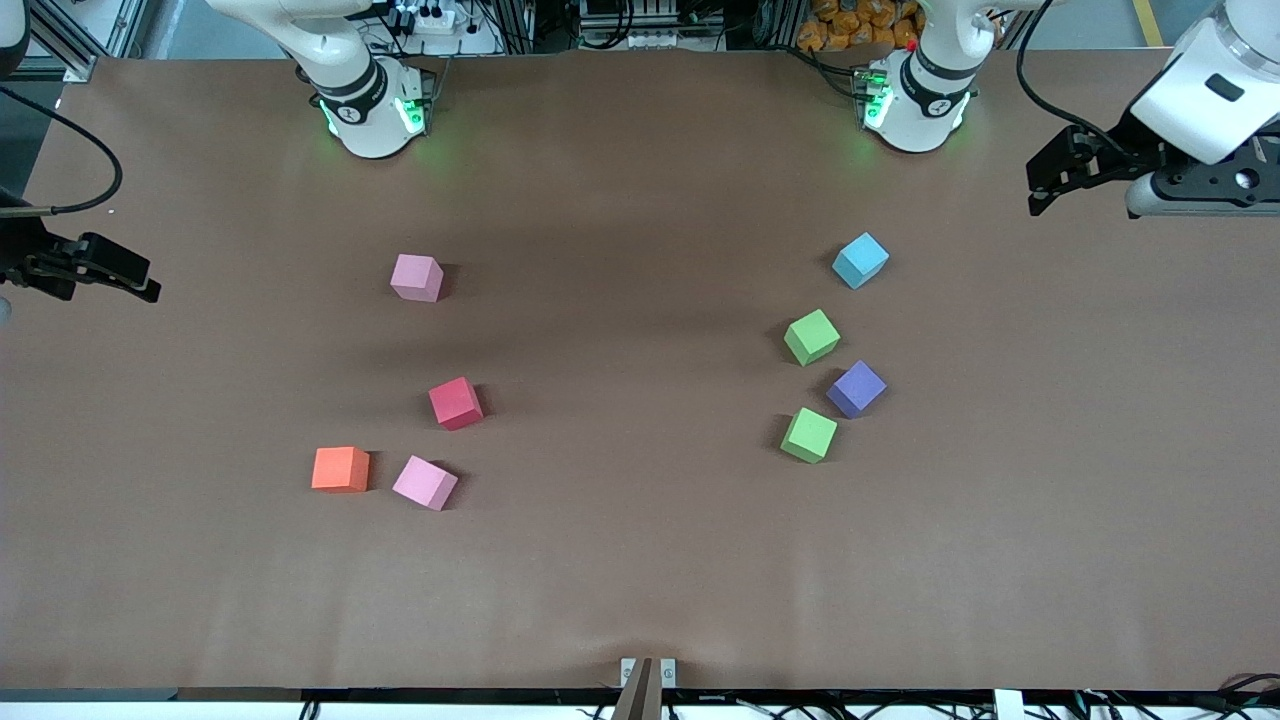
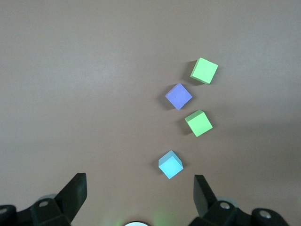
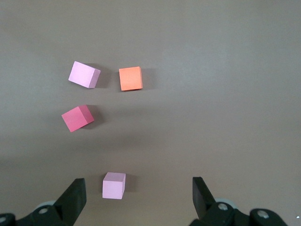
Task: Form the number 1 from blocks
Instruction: 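Reach the left gripper toward the green cube beside the purple cube, then grasp the green cube with the left gripper while the right gripper reaches orange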
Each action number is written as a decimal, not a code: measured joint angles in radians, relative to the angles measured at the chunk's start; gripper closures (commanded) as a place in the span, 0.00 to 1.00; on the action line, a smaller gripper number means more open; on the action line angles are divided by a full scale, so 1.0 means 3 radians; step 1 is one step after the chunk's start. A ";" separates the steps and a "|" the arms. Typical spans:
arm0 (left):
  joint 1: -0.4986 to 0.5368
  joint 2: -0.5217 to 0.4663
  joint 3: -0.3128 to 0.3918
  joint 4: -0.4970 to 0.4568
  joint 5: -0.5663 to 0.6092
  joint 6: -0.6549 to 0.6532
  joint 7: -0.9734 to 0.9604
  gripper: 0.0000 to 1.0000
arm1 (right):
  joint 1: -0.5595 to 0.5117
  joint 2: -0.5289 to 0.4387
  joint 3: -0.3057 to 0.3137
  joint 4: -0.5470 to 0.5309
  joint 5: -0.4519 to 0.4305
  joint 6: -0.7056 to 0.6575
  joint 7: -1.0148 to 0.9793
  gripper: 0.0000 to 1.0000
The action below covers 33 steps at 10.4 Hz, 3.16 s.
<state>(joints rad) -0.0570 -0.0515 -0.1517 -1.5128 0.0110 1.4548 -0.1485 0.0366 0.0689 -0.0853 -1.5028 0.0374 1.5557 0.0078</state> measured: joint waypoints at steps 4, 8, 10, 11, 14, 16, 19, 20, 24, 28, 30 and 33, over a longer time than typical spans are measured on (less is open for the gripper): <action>-0.0010 0.0024 -0.0012 0.0000 -0.0033 -0.0005 -0.0112 0.00 | 0.0000 0.0000 0.0000 0.0000 0.0000 0.0000 0.0000 0.00; -0.0026 0.0203 -0.0069 -0.0008 -0.0034 -0.0006 -0.0189 0.00 | 0.0000 0.0002 -0.0001 -0.0002 0.0000 -0.0001 0.0000 0.00; -0.0059 0.0431 -0.0136 -0.0014 -0.0034 0.0046 -0.0380 0.00 | 0.0000 0.0008 -0.0001 -0.0003 0.0000 0.0003 0.0000 0.00; -0.0090 0.0569 -0.0143 -0.0020 -0.0034 0.0108 -0.0429 0.00 | 0.0000 0.0011 -0.0001 -0.0004 0.0000 0.0008 0.0000 0.00; -0.0268 0.0987 -0.0148 -0.0094 -0.0034 0.0395 -0.0901 0.00 | -0.0004 0.0047 -0.0005 -0.0007 0.0000 0.0089 0.0000 0.00; -0.0359 0.1125 -0.0188 -0.0417 -0.0034 0.0901 -0.1352 0.00 | -0.0006 0.0146 -0.0007 -0.0015 0.0000 0.0231 0.0000 0.00; -0.0368 0.1147 -0.0302 -0.1030 -0.0035 0.1532 -0.1928 0.00 | -0.0022 0.0369 -0.0014 -0.0025 0.0001 0.0505 0.0000 0.00; -0.0368 0.1146 -0.0317 -0.1214 -0.0035 0.1705 -0.2092 0.00 | -0.0027 0.0463 -0.0014 -0.0028 0.0002 0.0603 0.0000 0.00; -0.0365 0.1128 -0.0347 -0.1871 -0.0035 0.2475 -0.2566 0.00 | -0.0030 0.0923 -0.0012 -0.0039 0.0018 0.1242 0.0001 0.00; -0.0361 0.1112 -0.0351 -0.2264 -0.0035 0.3021 -0.2717 0.00 | 0.0016 0.1445 0.0003 -0.0037 0.0081 0.1962 0.0001 0.00; -0.0361 0.1112 -0.0357 -0.2325 -0.0035 0.3159 -0.2726 0.00 | 0.0057 0.1586 0.0006 -0.0036 0.0230 0.2024 0.0002 0.00; -0.0363 0.1154 -0.0384 -0.2370 -0.0121 0.3323 -0.2732 0.00 | 0.0139 0.1683 0.0007 -0.0136 0.0292 0.2018 0.0071 0.00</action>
<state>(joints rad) -0.1661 0.2947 -0.2670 -2.2238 -0.0253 2.4517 -0.9681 0.0784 0.5737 -0.0832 -1.5437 0.1250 2.1610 0.0290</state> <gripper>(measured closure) 0.000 0.000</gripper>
